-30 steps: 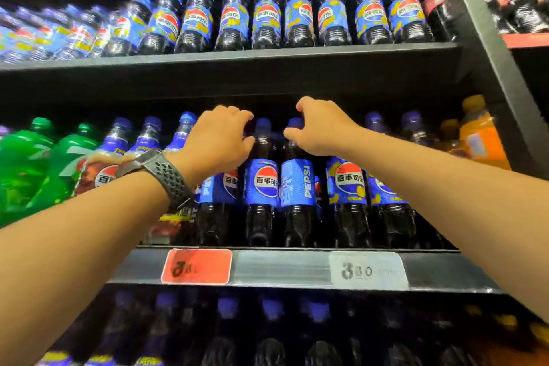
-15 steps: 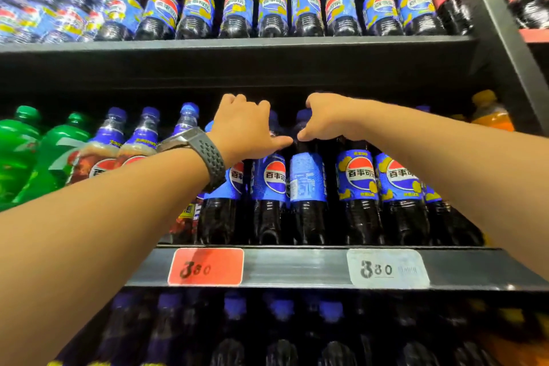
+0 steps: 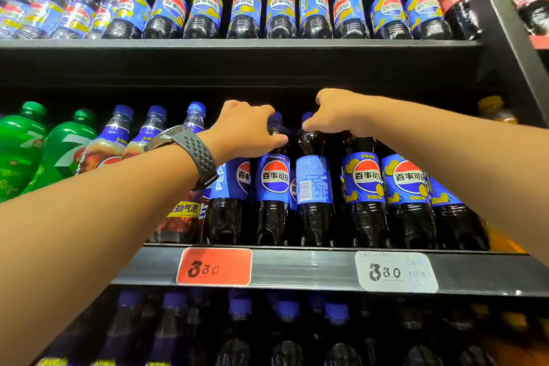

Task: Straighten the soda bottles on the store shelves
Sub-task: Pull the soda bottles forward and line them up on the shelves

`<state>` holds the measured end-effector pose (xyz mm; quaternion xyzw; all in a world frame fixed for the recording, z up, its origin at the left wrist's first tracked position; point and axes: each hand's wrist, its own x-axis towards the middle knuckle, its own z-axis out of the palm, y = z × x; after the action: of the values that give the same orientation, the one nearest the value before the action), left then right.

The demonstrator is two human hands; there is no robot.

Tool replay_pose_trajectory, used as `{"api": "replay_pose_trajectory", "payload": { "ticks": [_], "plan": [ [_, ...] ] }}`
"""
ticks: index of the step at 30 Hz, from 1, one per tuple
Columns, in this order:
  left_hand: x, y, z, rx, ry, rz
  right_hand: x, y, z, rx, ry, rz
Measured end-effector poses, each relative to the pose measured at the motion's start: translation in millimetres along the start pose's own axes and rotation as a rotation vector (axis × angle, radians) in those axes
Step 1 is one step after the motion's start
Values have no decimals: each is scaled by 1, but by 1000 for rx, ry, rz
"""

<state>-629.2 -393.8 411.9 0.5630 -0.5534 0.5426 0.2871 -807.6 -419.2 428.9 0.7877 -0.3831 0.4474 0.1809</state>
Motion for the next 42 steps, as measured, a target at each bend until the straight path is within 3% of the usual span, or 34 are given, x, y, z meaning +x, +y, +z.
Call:
{"api": "replay_pose_trajectory", "payload": {
  "ticks": [5,15,23,30,35,37,42],
  "plan": [
    [-2,3,0,24,30,44,6,-8,22,-44,80,25],
    [-5,-6,1,-31,13,67,4,0,0,-1,-66,-1],
    [-12,3,0,31,31,61,4,-2,16,-152,66,-50],
    [-13,-3,1,-40,27,65,5,8,0,-81,-89,-65],
    [-11,-25,-16,-54,154,0,4,-2,3,-170,55,-89],
    [-14,-40,-23,-97,111,-48,3,-7,7,-172,87,-87],
    [-27,-64,-29,-55,-178,-47,2,-10,12,-228,27,-54]
  ]
}}
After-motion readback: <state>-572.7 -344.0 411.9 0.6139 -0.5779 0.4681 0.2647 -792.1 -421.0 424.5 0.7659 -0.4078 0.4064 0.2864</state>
